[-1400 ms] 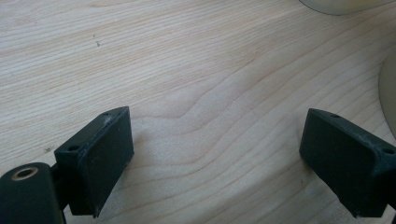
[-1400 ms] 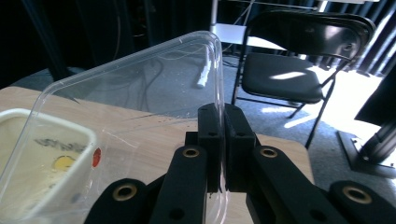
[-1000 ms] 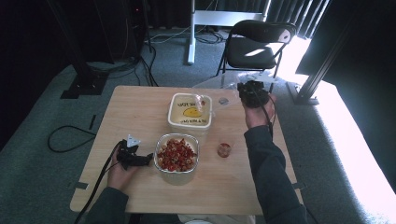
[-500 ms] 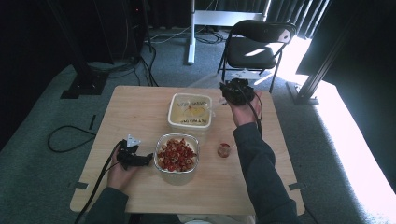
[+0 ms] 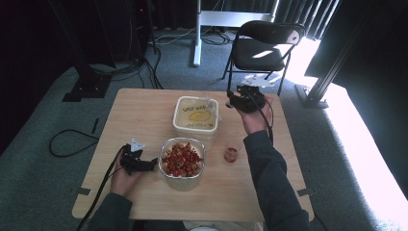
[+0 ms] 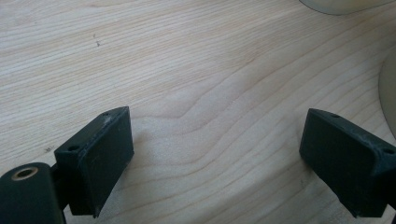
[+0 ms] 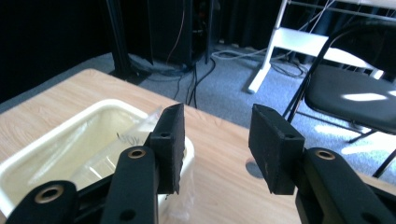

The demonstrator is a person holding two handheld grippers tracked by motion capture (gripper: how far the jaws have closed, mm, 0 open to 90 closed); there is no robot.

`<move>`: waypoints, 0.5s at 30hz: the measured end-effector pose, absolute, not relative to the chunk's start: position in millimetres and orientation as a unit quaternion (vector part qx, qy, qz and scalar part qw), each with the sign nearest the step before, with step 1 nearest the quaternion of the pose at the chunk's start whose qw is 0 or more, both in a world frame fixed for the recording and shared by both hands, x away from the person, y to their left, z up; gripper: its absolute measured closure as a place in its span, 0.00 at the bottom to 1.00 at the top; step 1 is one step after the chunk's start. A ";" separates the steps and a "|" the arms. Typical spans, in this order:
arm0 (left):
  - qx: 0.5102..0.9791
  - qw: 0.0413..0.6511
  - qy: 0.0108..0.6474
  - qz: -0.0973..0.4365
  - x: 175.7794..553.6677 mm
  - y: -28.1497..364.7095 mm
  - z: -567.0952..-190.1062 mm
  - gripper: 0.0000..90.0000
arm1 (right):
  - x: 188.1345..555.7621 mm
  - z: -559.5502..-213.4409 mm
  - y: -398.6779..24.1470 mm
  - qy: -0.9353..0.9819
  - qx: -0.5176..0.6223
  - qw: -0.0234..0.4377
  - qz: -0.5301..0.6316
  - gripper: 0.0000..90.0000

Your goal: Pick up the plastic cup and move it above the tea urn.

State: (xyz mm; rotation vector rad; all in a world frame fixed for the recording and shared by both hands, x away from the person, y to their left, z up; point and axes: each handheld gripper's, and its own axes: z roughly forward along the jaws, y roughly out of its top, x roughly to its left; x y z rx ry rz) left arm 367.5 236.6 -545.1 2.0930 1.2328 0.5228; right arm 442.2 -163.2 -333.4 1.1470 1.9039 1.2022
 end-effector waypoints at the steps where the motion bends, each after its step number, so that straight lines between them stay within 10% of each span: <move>1: 0.797 0.323 0.470 0.199 367.5 236.6 -545.1 0.12 | 442.3 -338.5 -165.4 0.719 0.436 0.301 0.449 0.61; 15: 0.798 0.322 0.470 0.199 367.5 236.6 -545.0 0.12 | 436.5 -376.8 -186.7 0.751 0.439 0.274 0.410 0.58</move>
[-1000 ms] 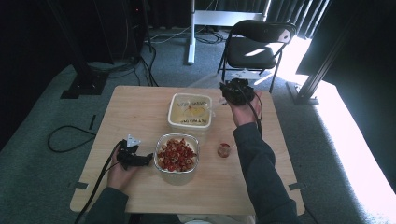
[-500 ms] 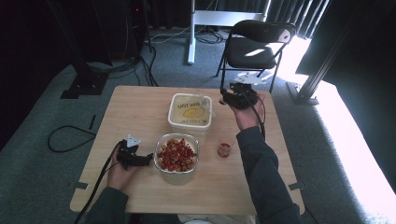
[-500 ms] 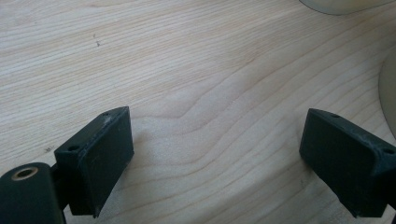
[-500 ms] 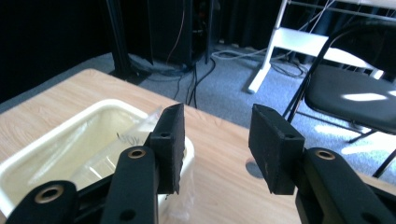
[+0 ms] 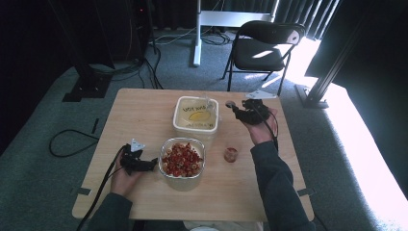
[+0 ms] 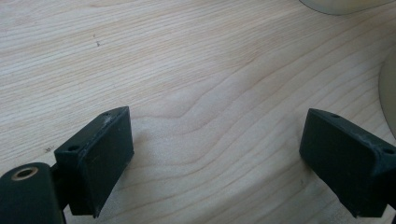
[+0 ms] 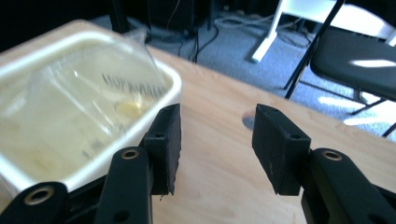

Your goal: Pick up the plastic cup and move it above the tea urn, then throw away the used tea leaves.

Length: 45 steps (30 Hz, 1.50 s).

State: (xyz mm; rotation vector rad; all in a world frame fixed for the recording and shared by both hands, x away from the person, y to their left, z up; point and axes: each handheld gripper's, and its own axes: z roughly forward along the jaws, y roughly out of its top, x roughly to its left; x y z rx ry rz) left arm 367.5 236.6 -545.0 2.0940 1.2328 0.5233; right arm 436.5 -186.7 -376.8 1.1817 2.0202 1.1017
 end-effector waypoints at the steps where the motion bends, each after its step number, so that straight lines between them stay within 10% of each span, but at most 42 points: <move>1: 0.798 0.322 0.469 0.199 367.5 236.6 -545.0 0.12 | 436.0 -379.7 -188.2 0.755 0.439 0.271 0.405 0.58; 12: 0.797 0.323 0.470 0.200 367.5 236.5 -545.1 0.12 | 407.5 -410.9 -207.2 0.769 0.433 0.227 0.412 0.50; 28: 0.797 0.322 0.471 0.199 367.2 236.3 -545.0 0.12 | 354.0 -454.8 -225.7 0.777 0.425 0.218 0.410 0.15; 45: 0.797 0.322 0.471 0.199 367.2 236.4 -545.0 0.12 | 350.5 -501.5 -206.5 0.786 0.403 0.199 0.424 0.12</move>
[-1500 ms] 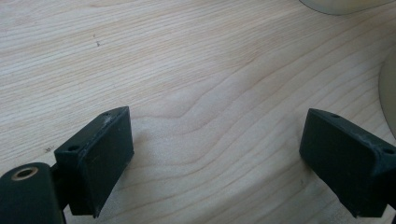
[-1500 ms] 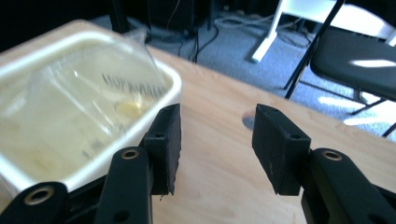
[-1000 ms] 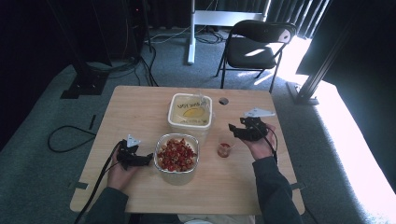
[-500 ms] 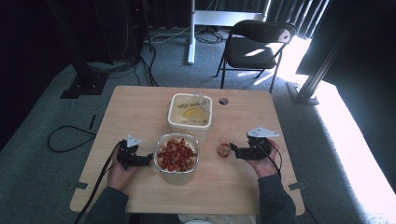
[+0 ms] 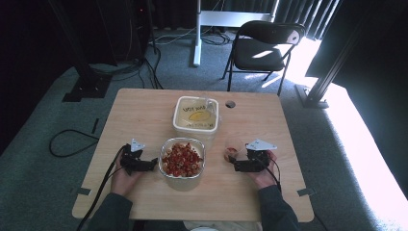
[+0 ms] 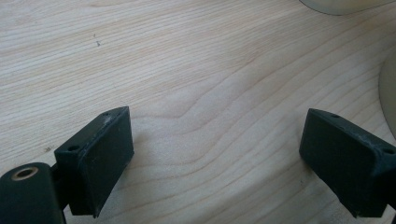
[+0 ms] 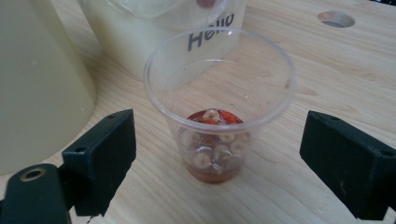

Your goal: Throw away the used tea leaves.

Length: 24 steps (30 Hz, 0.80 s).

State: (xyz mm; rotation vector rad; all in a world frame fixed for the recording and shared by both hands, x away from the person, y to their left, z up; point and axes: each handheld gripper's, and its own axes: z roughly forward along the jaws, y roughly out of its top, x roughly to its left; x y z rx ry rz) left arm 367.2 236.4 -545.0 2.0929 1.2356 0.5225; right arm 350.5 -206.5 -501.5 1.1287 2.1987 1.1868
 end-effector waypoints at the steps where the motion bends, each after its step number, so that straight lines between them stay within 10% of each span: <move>1: 0.797 0.322 0.471 0.199 367.2 236.4 -545.0 0.12 | 352.3 -503.8 -204.8 0.786 0.401 0.200 0.425 0.12; 24: 0.797 0.322 0.471 0.199 367.2 236.4 -545.0 0.12 | 365.1 -513.6 -192.5 0.773 0.379 0.233 0.452 0.39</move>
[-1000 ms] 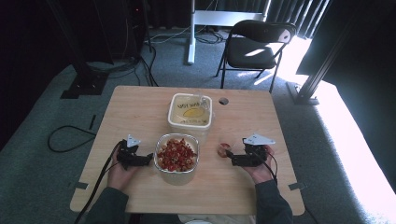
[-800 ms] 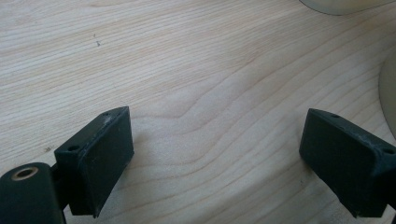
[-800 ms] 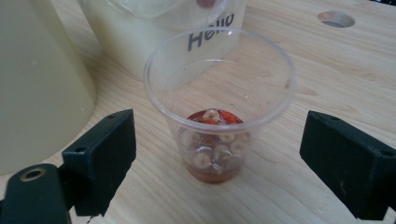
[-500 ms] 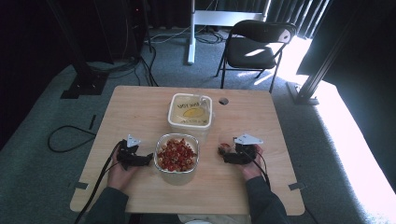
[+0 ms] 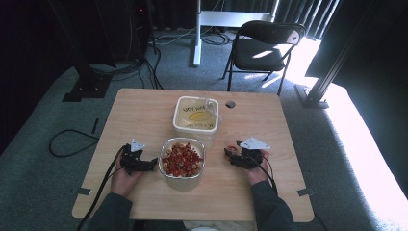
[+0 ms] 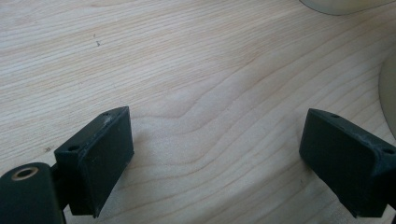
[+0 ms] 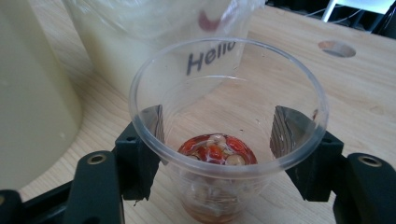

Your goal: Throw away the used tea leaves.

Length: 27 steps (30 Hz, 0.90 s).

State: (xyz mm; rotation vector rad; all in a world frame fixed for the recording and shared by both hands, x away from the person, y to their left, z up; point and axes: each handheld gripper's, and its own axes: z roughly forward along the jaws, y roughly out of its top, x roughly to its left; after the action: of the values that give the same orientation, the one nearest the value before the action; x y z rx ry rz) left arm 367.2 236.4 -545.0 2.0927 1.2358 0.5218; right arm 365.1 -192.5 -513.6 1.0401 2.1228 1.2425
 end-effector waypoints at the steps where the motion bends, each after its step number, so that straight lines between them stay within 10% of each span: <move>1: 0.797 0.322 0.471 0.199 367.2 236.4 -545.0 0.12 | 364.0 -511.4 -192.2 0.773 0.378 0.234 0.453 0.39; 27: 0.798 0.321 0.470 0.198 367.3 236.5 -544.9 0.12 | 349.5 -411.6 -142.8 0.784 0.334 0.242 0.464 0.40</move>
State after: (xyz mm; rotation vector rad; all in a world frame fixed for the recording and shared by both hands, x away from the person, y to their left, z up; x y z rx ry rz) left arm 367.3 236.5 -544.9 2.0952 1.2359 0.5212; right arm 349.5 -142.8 -411.6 0.9131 2.1447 1.2685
